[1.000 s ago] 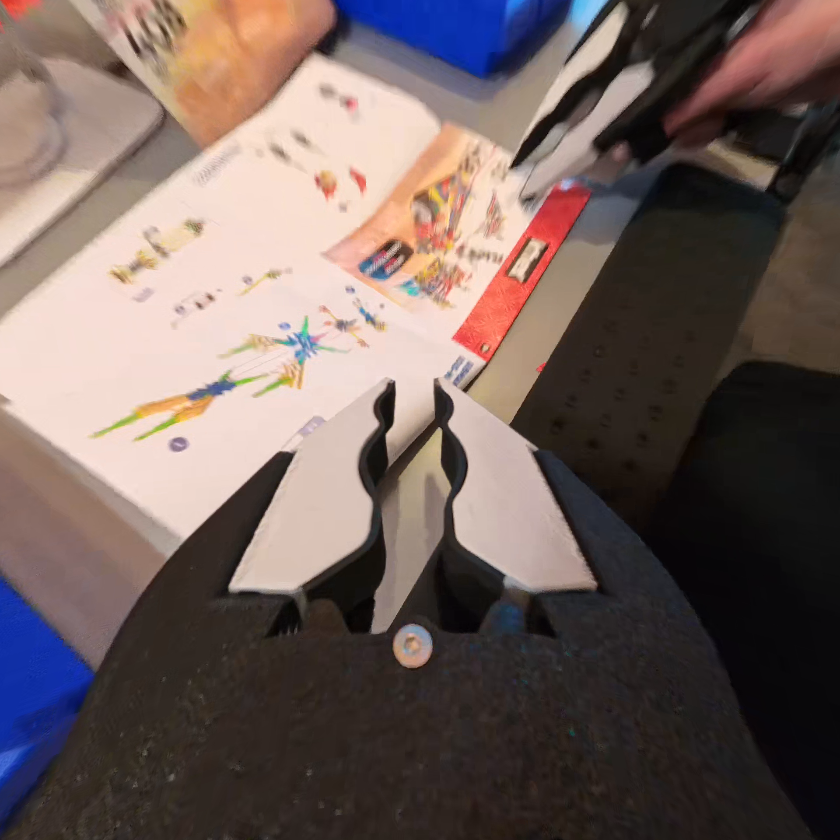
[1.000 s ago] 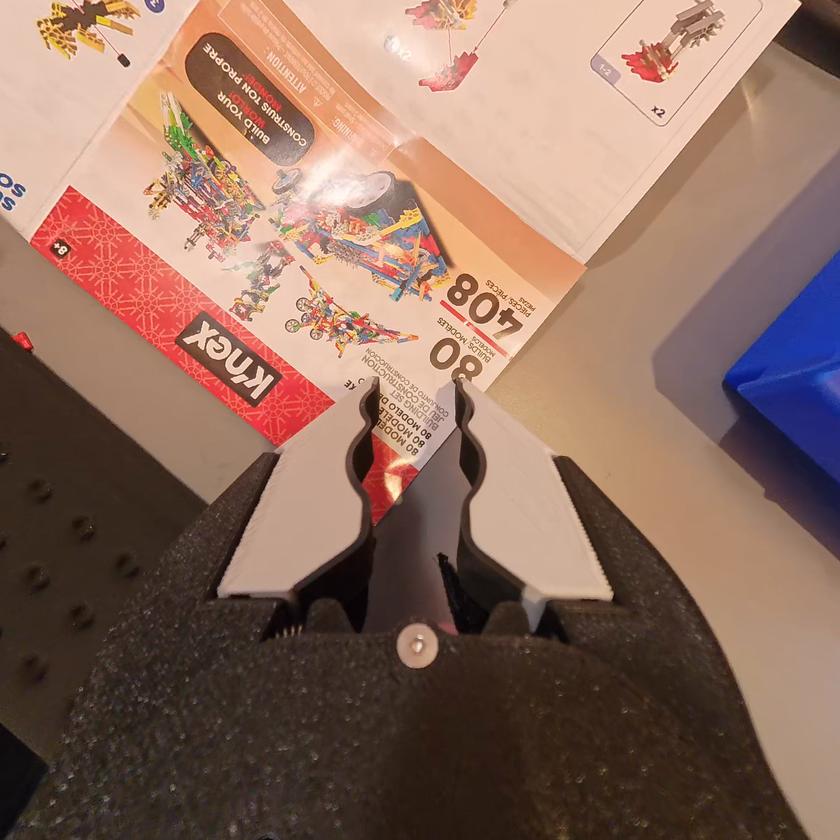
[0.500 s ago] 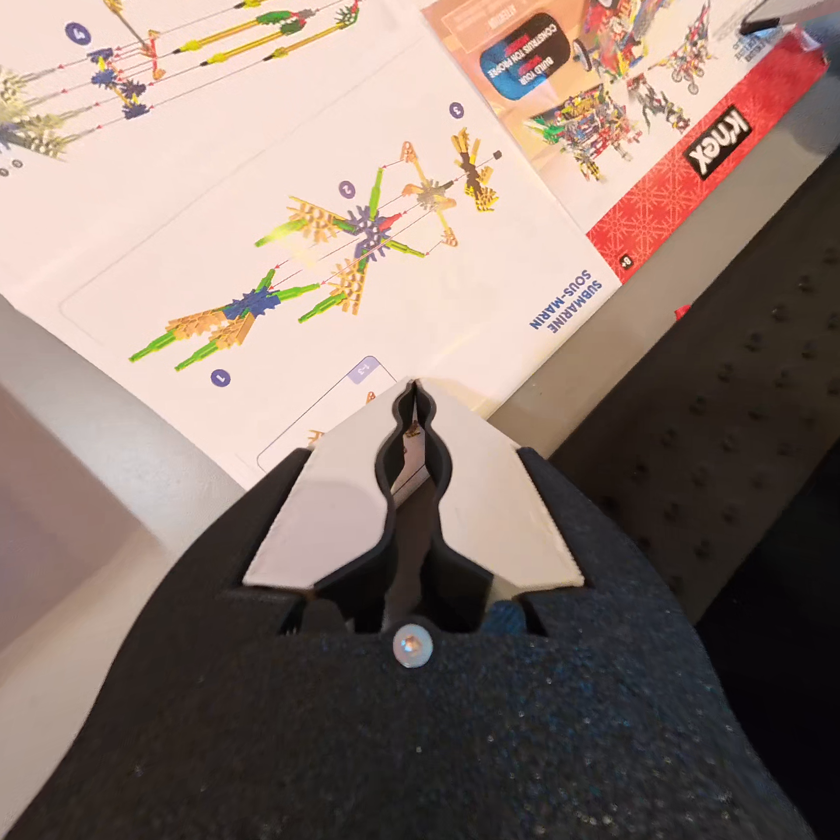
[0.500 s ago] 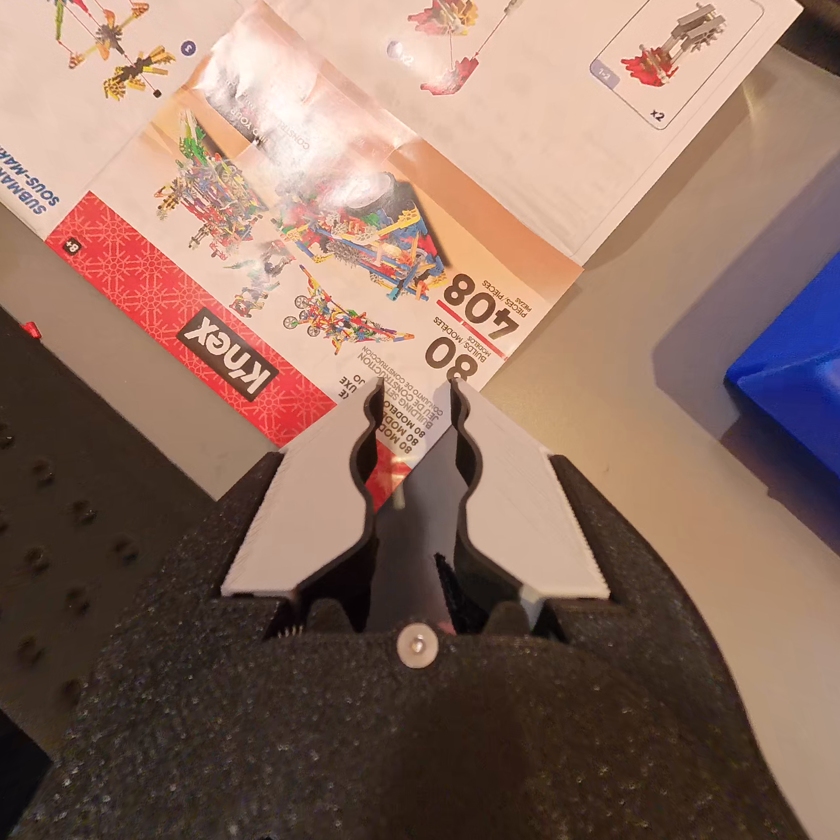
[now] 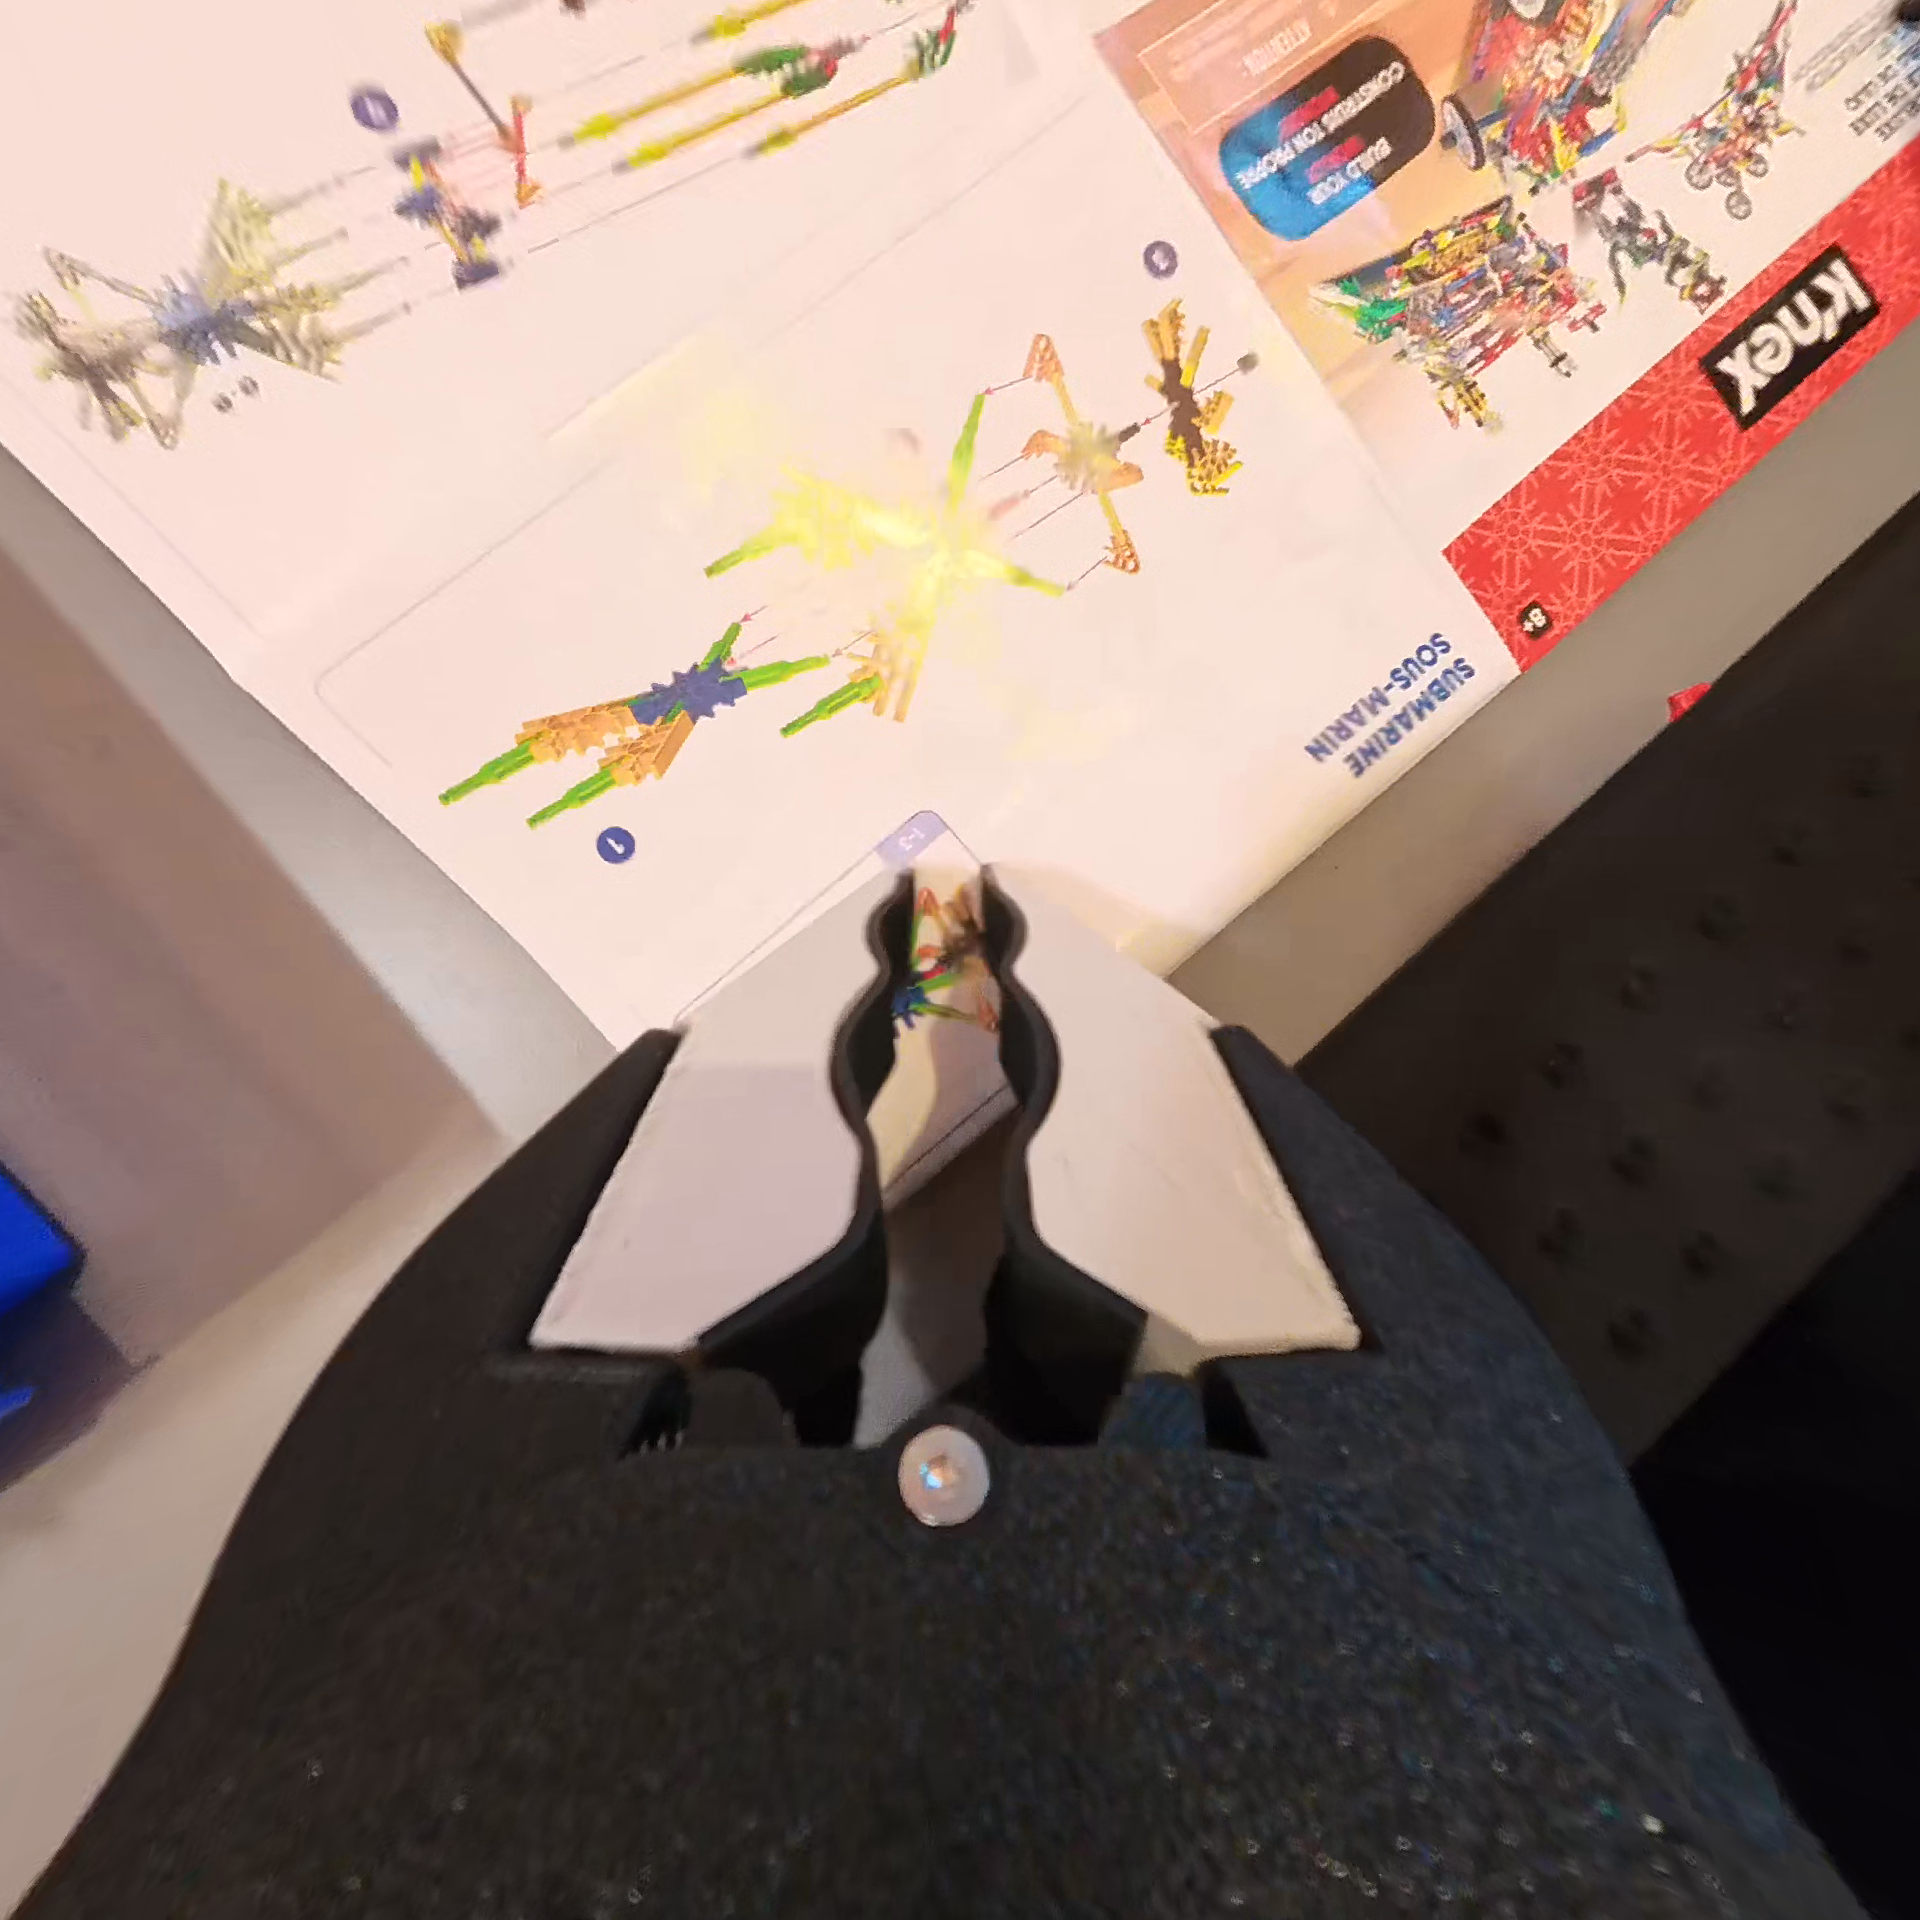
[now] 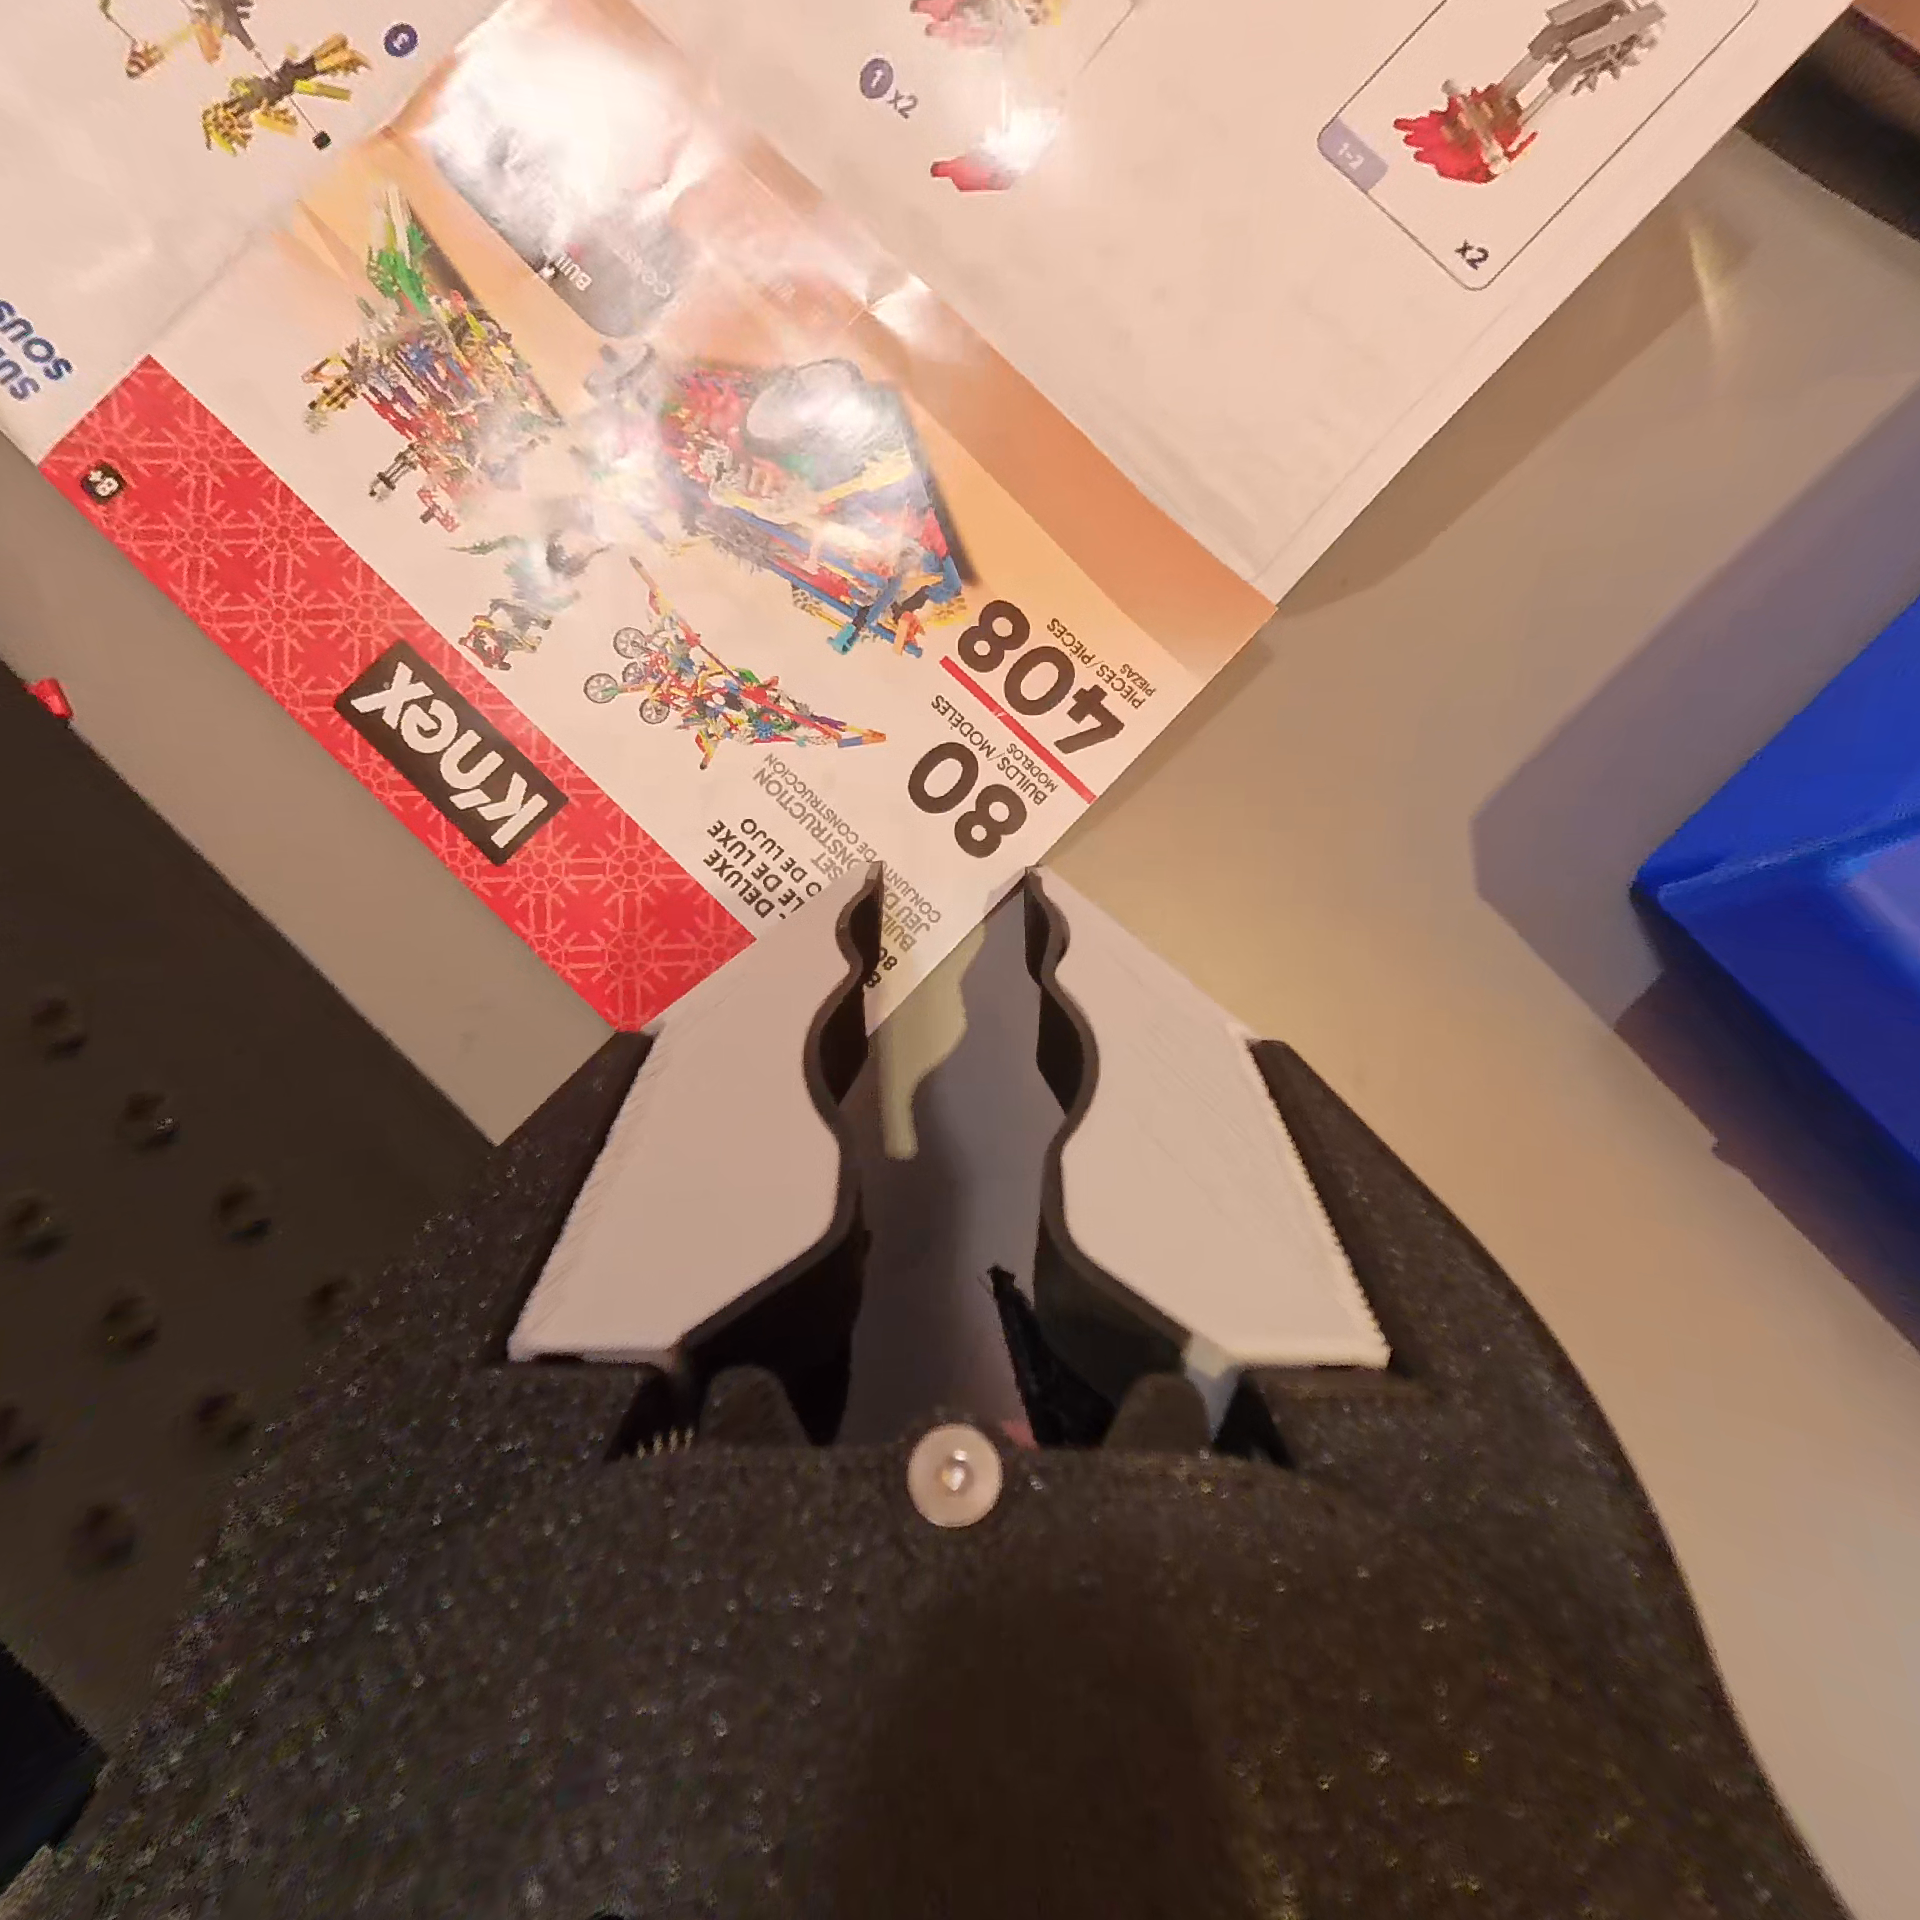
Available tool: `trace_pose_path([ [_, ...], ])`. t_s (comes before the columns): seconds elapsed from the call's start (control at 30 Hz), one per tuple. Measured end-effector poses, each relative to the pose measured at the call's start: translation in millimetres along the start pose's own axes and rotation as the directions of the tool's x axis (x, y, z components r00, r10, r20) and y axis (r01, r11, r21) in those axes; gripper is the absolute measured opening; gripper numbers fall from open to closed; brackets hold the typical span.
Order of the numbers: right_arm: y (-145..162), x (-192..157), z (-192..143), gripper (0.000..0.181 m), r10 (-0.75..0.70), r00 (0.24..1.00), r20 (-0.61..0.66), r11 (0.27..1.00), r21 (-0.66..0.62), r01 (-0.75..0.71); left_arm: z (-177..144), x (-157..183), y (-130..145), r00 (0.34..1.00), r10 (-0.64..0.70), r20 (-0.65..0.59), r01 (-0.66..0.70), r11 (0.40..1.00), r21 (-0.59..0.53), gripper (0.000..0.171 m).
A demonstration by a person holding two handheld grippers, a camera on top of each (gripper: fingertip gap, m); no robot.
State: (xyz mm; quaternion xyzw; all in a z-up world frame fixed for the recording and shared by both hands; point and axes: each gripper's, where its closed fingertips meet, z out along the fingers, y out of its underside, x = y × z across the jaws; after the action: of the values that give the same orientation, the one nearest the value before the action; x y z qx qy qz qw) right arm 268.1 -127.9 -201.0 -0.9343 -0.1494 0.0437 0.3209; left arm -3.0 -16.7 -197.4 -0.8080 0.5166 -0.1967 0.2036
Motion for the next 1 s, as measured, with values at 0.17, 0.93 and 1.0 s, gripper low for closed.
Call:
trace_pose_path([
  [0.17,-6,-2,-5,0.027,-0.003,1.000,0.005,1.000,0.011,0.003,-15,0,-29,0.999,0.041,0.006,-0.041,0.996,0.080,0.023],
  [0.93,-51,-12,-30,0.040,0.136,0.990,-0.046,0.982,0.138,-0.129,72,-51,-353,0.939,-0.071,-0.335,0.225,0.867,0.445,0.062],
  [1.0,-51,-12,-33,0.040,0.149,0.987,-0.052,0.979,0.147,-0.140,81,-46,-367,0.903,-0.087,-0.420,0.289,0.847,0.447,0.039],
])
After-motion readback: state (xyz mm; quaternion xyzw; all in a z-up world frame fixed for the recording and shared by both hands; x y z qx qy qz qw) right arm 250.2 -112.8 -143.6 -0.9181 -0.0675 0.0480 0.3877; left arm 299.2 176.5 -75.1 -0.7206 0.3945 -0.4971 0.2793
